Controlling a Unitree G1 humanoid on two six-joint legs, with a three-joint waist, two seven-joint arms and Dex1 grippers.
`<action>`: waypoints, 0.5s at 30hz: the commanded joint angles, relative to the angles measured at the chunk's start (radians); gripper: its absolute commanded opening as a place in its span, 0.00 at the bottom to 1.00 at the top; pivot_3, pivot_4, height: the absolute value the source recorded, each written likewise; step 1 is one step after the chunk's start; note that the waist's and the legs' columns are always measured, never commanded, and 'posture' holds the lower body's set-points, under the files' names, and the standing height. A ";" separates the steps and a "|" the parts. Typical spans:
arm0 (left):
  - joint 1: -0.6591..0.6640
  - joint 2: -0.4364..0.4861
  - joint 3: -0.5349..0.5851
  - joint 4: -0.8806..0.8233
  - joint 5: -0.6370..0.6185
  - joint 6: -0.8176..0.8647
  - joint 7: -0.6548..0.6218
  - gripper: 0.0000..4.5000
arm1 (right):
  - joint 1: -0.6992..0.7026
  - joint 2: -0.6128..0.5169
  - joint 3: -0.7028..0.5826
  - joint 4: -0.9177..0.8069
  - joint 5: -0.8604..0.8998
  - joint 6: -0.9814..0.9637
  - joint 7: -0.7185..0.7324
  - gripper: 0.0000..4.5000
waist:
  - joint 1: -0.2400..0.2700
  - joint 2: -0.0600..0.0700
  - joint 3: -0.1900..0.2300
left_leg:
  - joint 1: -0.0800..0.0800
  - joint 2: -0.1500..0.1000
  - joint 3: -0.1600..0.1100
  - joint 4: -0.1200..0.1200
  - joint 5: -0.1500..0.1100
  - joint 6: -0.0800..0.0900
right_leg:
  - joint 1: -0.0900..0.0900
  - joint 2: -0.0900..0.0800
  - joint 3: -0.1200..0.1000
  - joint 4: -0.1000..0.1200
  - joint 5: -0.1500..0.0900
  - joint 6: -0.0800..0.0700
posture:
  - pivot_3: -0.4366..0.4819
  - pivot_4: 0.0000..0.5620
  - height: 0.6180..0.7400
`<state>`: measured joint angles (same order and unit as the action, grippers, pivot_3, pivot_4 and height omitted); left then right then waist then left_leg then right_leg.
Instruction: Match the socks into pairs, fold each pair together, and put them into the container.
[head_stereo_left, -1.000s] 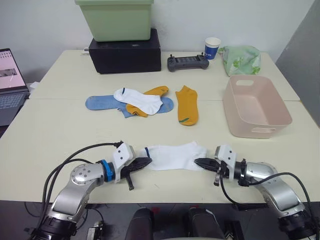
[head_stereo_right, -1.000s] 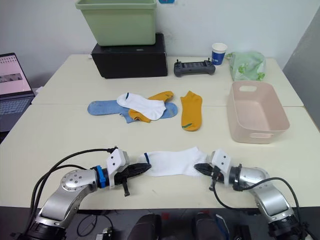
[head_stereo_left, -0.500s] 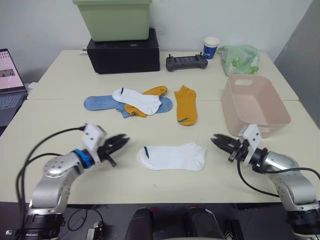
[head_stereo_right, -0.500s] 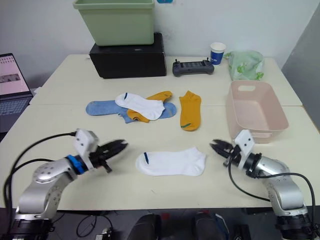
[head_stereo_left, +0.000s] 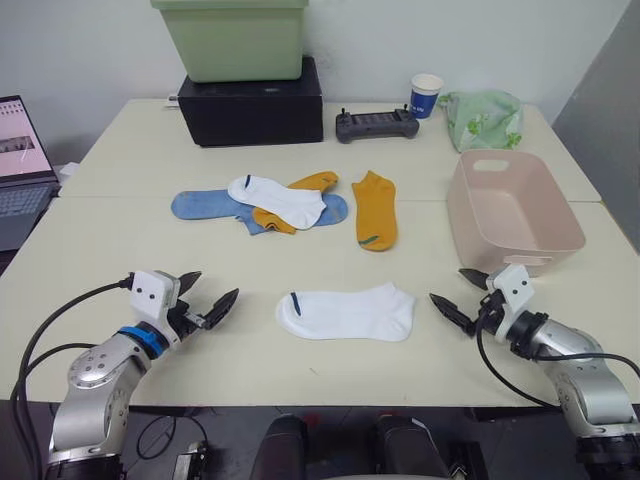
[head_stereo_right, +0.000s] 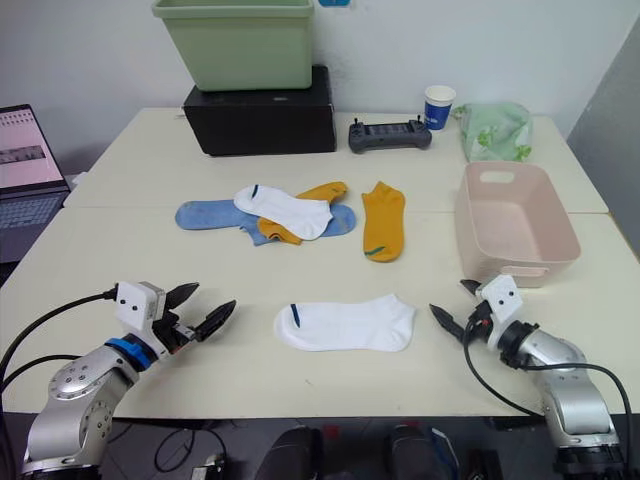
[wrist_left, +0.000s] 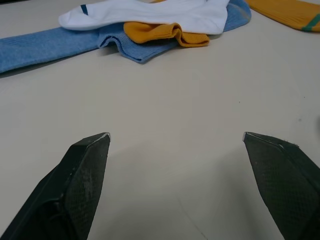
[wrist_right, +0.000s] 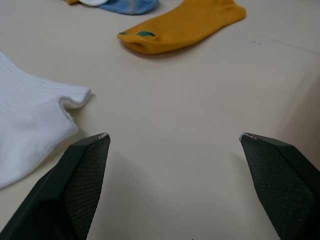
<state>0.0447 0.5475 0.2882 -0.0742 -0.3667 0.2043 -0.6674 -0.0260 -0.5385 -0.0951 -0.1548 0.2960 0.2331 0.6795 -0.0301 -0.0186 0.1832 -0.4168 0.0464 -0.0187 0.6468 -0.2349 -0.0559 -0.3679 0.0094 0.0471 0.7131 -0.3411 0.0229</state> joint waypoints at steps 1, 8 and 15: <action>-0.030 0.007 -0.014 -0.027 0.014 -0.033 -0.006 0.99 | -0.034 0.011 0.001 -0.040 0.016 -0.001 0.000 1.00 | 0.000 0.000 0.000 | 0.000 0.000 0.000 0.000 0.000 0.000 | 0.000 0.000 0.000 0.000 0.000 0.000 | 0.48 0.27 1.00; -0.295 0.019 -0.140 0.098 0.106 -0.066 -0.028 0.99 | -0.169 0.063 0.073 -0.178 0.069 0.159 -0.025 1.00 | 0.001 0.000 0.000 | 0.000 0.000 -0.001 0.000 0.000 -0.001 | 0.000 0.004 -0.001 0.001 0.000 0.000 | 0.48 0.27 1.00; -0.635 -0.052 -0.289 0.466 0.277 -0.177 0.022 0.99 | -0.289 0.115 0.143 -0.182 0.051 0.249 -0.072 1.00 | 0.004 0.000 0.000 | -0.002 -0.002 0.000 0.001 0.000 -0.001 | -0.001 0.004 -0.002 0.000 0.000 0.000 | 0.48 0.27 1.00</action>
<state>-0.5576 0.5031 0.0198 0.3348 -0.1282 0.0708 -0.6677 -0.2969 -0.4278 0.0462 -0.3111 0.3372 0.4732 0.6254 -0.0265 -0.0188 0.1832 -0.4187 0.0442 -0.0183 0.6475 -0.2345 -0.0564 -0.3693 0.0138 0.0448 0.7131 -0.3410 0.0229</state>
